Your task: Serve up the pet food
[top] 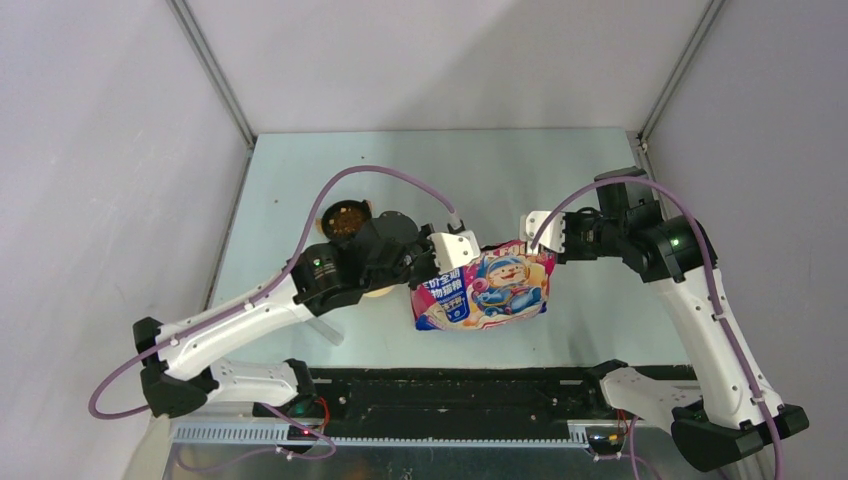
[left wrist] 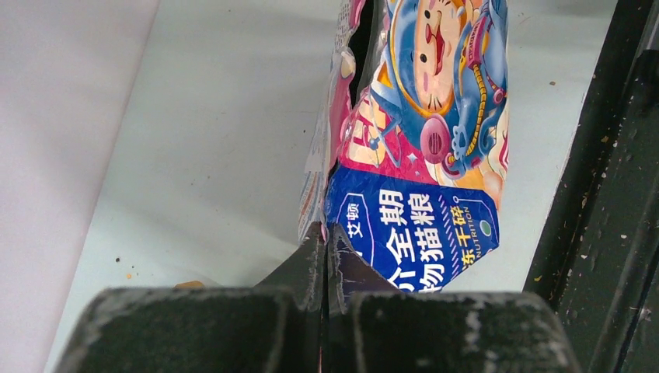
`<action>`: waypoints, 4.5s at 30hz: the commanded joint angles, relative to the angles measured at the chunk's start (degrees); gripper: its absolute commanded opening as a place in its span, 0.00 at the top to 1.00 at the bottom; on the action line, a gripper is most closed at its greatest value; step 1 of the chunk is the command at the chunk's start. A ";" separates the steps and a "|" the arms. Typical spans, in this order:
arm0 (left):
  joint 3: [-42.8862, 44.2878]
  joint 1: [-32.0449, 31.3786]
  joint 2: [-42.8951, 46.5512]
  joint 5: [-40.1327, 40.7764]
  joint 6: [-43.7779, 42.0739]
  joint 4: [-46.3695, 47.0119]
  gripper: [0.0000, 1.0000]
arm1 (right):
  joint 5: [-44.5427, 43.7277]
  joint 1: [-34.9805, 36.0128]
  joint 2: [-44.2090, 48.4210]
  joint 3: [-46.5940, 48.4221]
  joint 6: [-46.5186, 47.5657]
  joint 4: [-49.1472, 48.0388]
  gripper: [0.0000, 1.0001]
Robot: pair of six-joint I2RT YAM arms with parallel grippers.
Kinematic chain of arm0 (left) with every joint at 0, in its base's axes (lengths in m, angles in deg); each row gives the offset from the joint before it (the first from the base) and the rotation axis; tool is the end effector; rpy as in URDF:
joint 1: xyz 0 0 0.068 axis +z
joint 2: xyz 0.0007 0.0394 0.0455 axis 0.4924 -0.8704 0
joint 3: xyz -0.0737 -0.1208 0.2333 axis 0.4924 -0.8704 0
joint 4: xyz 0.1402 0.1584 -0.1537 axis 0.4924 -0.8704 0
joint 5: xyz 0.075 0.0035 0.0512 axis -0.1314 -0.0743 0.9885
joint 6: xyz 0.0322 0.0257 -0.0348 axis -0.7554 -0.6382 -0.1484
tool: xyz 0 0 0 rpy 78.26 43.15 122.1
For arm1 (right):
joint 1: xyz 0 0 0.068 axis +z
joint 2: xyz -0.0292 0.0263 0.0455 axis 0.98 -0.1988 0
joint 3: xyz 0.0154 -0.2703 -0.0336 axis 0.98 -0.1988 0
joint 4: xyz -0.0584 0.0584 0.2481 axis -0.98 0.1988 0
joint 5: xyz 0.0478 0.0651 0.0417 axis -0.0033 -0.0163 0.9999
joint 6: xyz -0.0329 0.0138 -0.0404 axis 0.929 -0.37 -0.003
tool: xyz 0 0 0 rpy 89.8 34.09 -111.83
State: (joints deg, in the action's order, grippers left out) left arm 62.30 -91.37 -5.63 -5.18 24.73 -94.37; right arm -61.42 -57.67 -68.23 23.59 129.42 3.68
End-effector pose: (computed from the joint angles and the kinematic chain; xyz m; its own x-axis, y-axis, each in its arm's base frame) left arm 0.1226 -0.2222 0.3874 0.1193 0.6061 -0.7864 0.8616 0.3304 0.3853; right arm 0.1562 0.0715 0.4094 0.3065 -0.8524 -0.4236 -0.8167 -0.0070 -0.5770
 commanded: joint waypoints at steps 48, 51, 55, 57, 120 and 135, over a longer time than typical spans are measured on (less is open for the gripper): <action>-4.95 -0.55 7.84 1.99 -1.84 9.00 1.00 | 14.83 11.74 -5.78 -1.05 -7.48 -9.94 1.00; -5.27 -0.54 7.94 1.71 -1.84 9.36 1.00 | 15.60 12.43 -5.63 -1.14 -8.62 -10.91 0.83; -5.31 -0.59 7.98 1.06 -1.72 9.59 1.00 | 16.35 13.66 -6.15 -2.12 -9.64 -13.08 0.57; -5.38 -0.54 8.10 0.69 -1.71 9.64 1.00 | 15.90 14.51 -6.51 -2.72 -10.60 -14.86 0.53; -6.77 1.92 6.37 3.79 1.87 5.71 0.59 | 24.64 8.92 -0.79 -5.81 -18.24 -24.43 1.00; -5.02 1.86 4.66 6.77 1.36 3.26 1.00 | 23.76 8.94 -1.19 -5.81 -17.15 -23.64 1.00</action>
State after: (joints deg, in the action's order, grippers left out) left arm 55.65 -90.62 -2.35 -2.85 27.77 -89.30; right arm -40.11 -48.03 -73.24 15.39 112.26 -16.38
